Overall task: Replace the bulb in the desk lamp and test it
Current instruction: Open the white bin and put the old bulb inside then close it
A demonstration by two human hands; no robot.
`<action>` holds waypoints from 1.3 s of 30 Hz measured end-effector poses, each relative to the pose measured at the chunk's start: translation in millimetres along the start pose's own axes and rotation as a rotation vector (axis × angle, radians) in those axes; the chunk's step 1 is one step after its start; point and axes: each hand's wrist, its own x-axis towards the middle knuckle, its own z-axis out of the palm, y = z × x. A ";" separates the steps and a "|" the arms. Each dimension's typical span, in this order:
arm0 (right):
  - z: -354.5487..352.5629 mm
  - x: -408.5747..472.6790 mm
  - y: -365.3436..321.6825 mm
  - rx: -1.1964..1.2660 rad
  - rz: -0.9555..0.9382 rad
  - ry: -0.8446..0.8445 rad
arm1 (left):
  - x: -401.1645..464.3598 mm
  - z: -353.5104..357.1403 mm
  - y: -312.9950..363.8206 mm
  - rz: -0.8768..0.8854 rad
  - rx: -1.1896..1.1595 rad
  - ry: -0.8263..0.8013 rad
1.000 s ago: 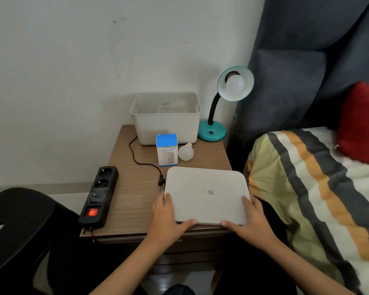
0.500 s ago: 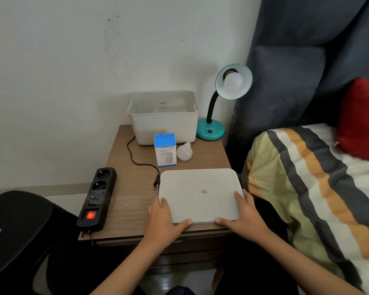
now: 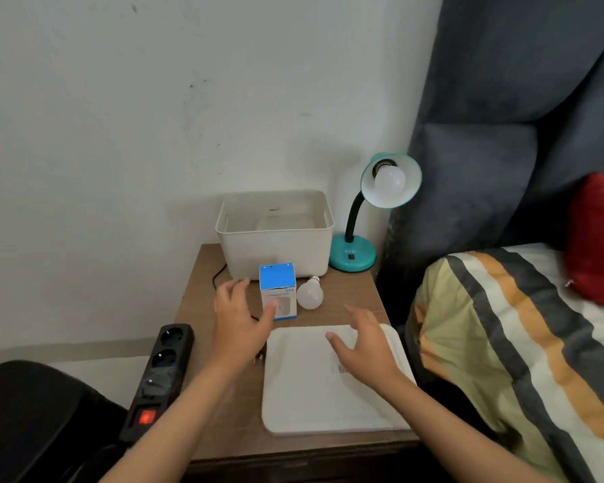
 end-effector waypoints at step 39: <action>-3.7 231.1 -100.8 0.349 -0.166 0.212 | 183.5 21.3 -17.1 -0.208 0.119 -0.123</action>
